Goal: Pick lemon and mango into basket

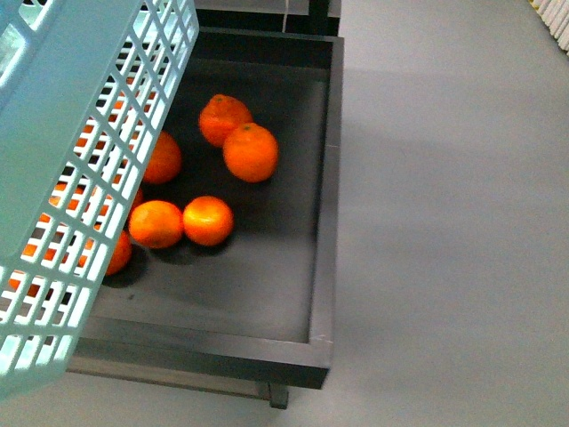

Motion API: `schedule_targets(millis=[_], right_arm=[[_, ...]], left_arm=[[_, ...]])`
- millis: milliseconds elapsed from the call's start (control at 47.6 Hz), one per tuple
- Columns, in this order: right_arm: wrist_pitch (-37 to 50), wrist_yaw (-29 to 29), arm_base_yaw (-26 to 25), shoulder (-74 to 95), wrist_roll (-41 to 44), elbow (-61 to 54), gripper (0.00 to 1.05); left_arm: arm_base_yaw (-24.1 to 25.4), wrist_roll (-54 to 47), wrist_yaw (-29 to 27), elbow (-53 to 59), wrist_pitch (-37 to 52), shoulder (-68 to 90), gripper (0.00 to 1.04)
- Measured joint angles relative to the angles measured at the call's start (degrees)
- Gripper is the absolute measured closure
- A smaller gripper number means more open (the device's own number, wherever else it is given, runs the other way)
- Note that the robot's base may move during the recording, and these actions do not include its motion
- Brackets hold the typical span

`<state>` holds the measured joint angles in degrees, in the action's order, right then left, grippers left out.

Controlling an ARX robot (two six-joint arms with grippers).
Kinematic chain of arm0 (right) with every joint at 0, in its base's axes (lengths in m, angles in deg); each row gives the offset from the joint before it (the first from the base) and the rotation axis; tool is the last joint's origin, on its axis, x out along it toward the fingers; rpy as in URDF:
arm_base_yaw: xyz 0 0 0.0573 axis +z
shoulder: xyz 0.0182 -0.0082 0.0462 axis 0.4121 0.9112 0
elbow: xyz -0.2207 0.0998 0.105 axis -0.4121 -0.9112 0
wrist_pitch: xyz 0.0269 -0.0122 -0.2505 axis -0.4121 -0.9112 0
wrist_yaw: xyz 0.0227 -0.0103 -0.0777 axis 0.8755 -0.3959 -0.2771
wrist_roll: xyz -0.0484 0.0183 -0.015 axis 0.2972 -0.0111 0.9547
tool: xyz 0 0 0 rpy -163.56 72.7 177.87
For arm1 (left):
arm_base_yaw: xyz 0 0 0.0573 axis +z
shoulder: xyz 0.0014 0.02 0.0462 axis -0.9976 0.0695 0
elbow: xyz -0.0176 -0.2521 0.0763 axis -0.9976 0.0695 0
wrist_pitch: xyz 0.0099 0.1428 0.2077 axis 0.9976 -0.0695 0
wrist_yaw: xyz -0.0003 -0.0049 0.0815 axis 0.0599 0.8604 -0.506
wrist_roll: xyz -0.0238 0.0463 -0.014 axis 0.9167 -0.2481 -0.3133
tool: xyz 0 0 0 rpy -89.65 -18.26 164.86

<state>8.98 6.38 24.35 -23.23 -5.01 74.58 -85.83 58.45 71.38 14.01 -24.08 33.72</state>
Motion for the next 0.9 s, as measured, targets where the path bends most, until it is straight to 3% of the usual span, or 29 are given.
schedule_targets(millis=[903], right_arm=[[0.02, 0.09, 0.00, 0.00, 0.00, 0.00, 0.09]], left_arm=[[0.00, 0.00, -0.04, 0.00, 0.00, 0.02, 1.00]])
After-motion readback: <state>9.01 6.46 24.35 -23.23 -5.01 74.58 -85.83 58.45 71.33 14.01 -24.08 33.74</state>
